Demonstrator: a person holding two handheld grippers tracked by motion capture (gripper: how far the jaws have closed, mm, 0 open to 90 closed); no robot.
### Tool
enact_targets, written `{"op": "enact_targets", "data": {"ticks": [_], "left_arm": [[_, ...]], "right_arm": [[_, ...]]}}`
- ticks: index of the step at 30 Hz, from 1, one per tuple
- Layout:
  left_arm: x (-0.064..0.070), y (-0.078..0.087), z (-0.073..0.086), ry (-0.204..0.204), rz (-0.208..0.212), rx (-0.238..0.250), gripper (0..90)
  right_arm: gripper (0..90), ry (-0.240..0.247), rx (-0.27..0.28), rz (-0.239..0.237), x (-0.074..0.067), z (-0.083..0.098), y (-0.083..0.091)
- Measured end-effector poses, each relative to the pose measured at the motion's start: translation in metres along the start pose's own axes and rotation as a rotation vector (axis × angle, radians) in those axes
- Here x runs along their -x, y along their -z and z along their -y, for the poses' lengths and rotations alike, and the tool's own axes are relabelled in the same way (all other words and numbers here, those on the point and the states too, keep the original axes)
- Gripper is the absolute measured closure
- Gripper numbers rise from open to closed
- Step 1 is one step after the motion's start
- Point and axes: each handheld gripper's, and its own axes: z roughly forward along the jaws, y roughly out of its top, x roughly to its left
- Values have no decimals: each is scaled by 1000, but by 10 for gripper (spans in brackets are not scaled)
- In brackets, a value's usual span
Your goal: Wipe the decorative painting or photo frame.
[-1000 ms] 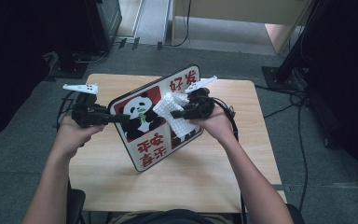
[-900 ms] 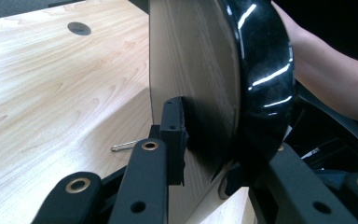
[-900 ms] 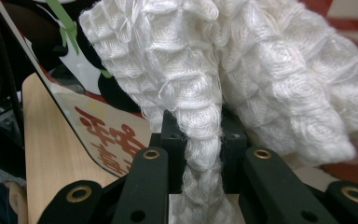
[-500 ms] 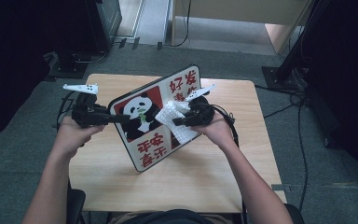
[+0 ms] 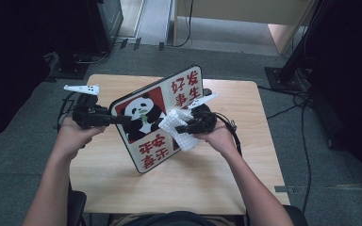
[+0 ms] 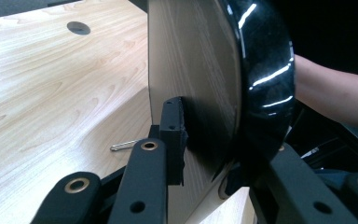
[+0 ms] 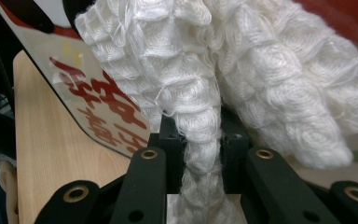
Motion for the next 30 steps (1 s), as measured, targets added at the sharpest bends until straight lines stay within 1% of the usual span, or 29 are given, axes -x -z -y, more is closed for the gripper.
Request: {"op": "enact_targets", "data": {"ticks": [6, 7, 8, 10, 13, 14, 17, 20, 23, 28, 30], "left_arm": [[0, 0, 0, 1, 0, 0, 733], [0, 0, 0, 1, 0, 0, 732], [0, 0, 0, 1, 1, 0, 732], [0, 0, 0, 1, 1, 0, 732], [0, 0, 0, 2, 1, 0, 731], [0, 0, 0, 3, 2, 0, 730], [0, 0, 0, 5, 3, 0, 729], [0, 0, 0, 5, 3, -1, 727], [0, 0, 0, 5, 2, -1, 727], [0, 0, 0, 6, 2, 0, 727], [0, 0, 0, 5, 1, 0, 727]], "right_arm": [[763, -23, -23, -10, 3, 13, -9], [763, -25, -34, -10, 4, 18, -12], [763, -25, -34, -10, 4, 18, -12], [763, -39, -38, -10, 6, 25, -17], [763, -46, -44, -10, 7, 29, -19], [763, -49, -43, -11, 7, 34, -22], [764, -61, -46, -13, 8, 37, -25], [764, -71, -62, -18, 9, 43, -30], [764, -73, -64, -20, 10, 48, -33], [769, -96, -63, -33, 13, 55, -38], [770, -94, -64, -31, 13, 56, -38]]}}
